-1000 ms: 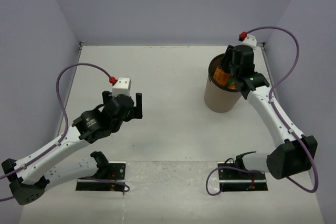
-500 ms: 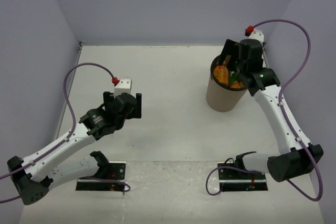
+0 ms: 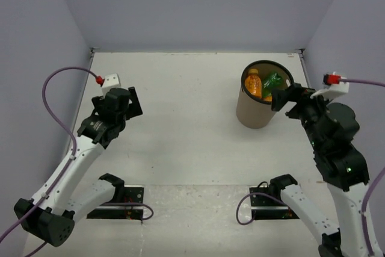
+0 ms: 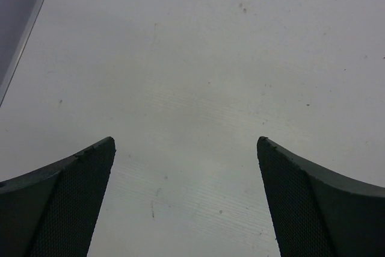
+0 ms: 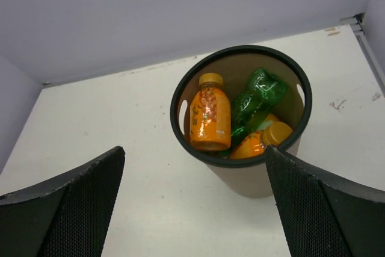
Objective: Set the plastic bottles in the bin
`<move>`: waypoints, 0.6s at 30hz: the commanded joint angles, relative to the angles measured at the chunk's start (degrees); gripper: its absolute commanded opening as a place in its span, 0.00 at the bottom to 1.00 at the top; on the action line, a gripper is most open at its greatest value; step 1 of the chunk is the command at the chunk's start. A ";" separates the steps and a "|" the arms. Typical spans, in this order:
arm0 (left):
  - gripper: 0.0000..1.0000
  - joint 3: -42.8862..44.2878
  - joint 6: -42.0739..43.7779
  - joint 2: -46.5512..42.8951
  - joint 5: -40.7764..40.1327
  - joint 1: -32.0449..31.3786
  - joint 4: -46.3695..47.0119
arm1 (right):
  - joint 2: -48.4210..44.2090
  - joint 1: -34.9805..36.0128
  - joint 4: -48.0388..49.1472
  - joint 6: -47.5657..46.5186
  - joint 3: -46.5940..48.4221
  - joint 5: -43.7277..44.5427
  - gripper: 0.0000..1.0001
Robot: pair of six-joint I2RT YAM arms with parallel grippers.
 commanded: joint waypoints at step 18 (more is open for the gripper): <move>1.00 -8.19 8.35 -25.46 -5.03 0.29 6.64 | -21.86 0.21 -12.01 -4.16 -16.04 1.57 0.99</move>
